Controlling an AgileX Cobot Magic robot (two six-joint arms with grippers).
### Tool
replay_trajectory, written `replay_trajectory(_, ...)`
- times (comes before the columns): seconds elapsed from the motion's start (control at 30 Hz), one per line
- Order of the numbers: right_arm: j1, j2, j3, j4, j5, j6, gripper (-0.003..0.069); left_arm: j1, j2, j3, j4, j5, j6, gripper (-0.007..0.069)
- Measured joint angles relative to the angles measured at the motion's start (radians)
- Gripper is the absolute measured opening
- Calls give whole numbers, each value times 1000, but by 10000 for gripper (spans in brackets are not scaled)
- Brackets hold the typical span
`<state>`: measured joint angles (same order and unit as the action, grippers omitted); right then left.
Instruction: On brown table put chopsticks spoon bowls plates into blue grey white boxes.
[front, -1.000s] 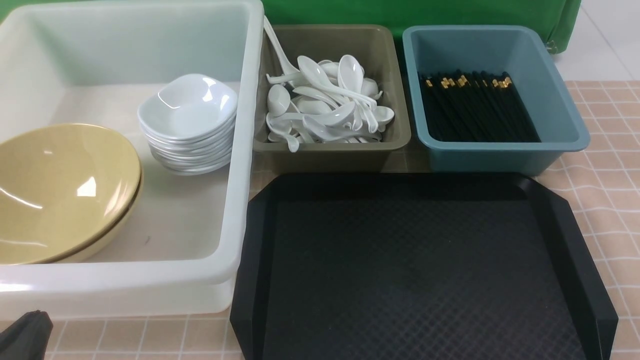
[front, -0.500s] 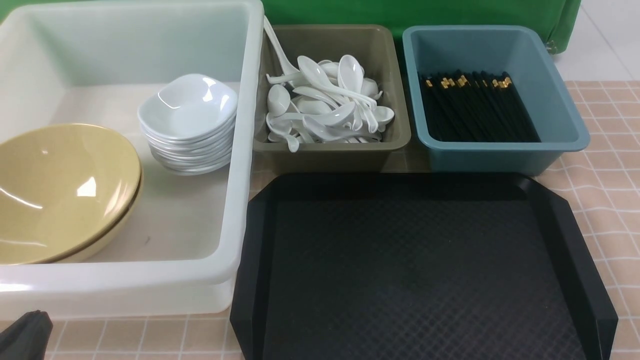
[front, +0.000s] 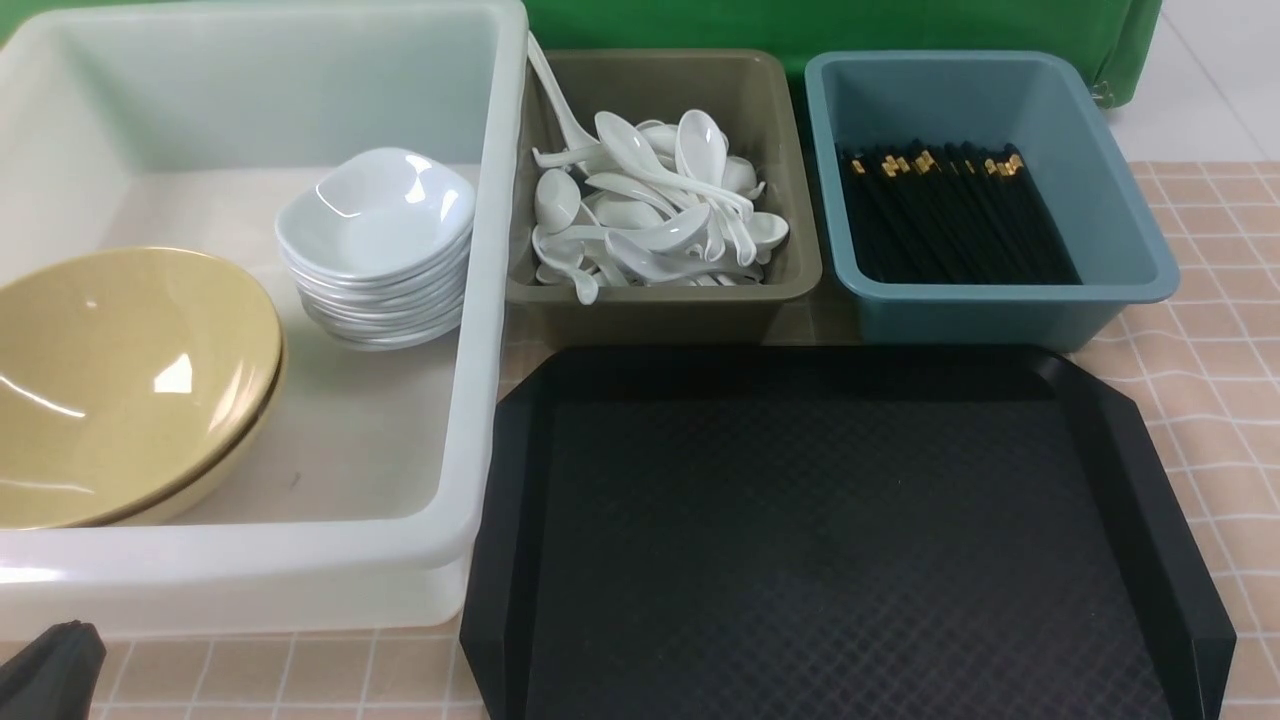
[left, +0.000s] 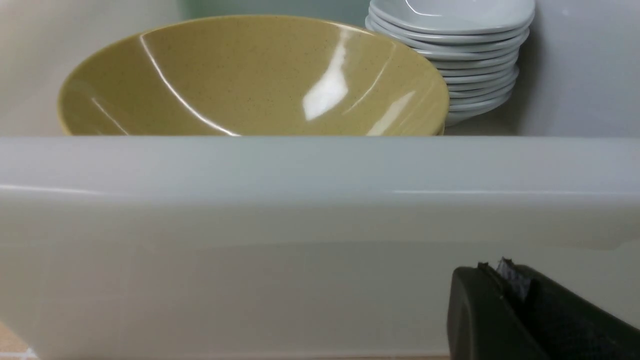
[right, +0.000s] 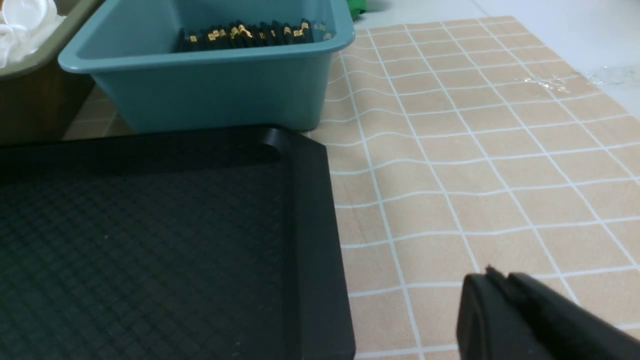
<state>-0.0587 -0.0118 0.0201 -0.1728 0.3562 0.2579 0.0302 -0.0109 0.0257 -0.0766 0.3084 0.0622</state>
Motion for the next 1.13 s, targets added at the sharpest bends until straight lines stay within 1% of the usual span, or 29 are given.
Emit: replay_trajectory(1.13, 0, 0, 0, 0, -1, 0, 108, 0, 0, 0, 0, 0, 0, 1)
